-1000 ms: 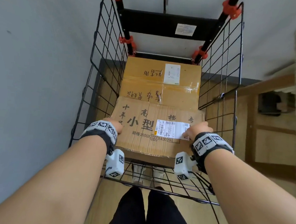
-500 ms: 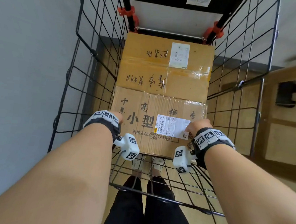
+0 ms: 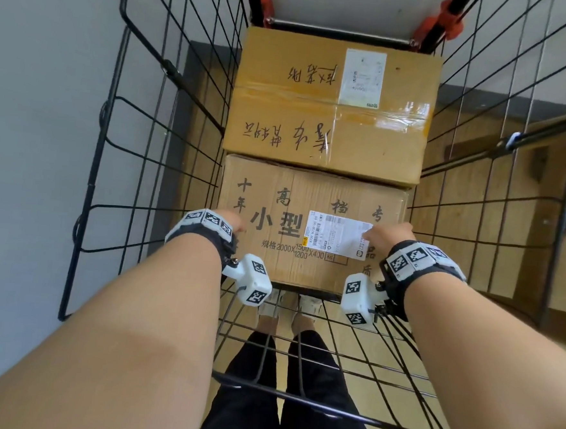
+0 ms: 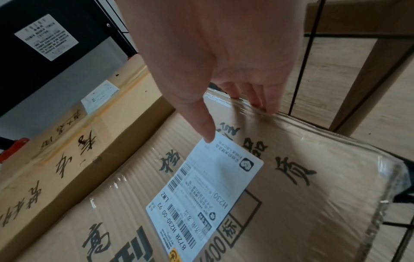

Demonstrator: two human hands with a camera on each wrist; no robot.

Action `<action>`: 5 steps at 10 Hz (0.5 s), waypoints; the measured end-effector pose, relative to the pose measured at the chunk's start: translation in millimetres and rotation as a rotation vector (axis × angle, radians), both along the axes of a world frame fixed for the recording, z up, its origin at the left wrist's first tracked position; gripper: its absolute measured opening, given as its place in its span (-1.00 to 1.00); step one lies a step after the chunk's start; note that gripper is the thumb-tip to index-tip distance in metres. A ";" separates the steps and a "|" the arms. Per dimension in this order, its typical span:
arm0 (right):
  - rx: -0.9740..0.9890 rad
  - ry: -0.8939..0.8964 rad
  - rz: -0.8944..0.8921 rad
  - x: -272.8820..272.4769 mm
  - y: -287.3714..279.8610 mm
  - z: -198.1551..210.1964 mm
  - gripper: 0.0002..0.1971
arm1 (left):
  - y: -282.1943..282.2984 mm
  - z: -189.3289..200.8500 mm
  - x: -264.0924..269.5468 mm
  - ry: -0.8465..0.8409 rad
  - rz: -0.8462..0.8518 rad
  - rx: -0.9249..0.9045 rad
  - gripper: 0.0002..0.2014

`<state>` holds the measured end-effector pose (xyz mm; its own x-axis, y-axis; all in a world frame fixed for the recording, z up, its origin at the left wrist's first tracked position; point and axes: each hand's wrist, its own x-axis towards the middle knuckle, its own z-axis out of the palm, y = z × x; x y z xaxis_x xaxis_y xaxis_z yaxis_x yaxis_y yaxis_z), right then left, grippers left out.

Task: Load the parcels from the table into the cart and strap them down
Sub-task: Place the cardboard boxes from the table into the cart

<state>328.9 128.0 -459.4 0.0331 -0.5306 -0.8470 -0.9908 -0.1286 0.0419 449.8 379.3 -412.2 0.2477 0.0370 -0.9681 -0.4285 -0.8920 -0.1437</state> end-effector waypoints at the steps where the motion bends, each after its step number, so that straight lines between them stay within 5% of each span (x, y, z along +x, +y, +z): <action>1: 0.008 -0.005 0.023 2.8 3.7 2.7 -0.43 | -2.4 -2.8 -5.2 -0.049 0.111 -0.046 -0.56; 3: -0.042 -0.035 0.042 12.2 13.3 27.8 -0.70 | -9.4 -1.9 -9.6 -0.042 0.023 -0.065 -0.54; 5: -0.014 -0.112 0.173 15.6 20.0 83.2 -0.84 | -15.3 47.5 -1.3 -0.169 0.111 -0.118 -0.62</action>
<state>344.5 148.0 -376.3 0.2180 -0.5203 -0.8257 -0.9527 -0.2971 -0.0643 448.5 364.0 -364.7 0.4076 -0.0377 -0.9124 -0.3053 -0.9473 -0.0972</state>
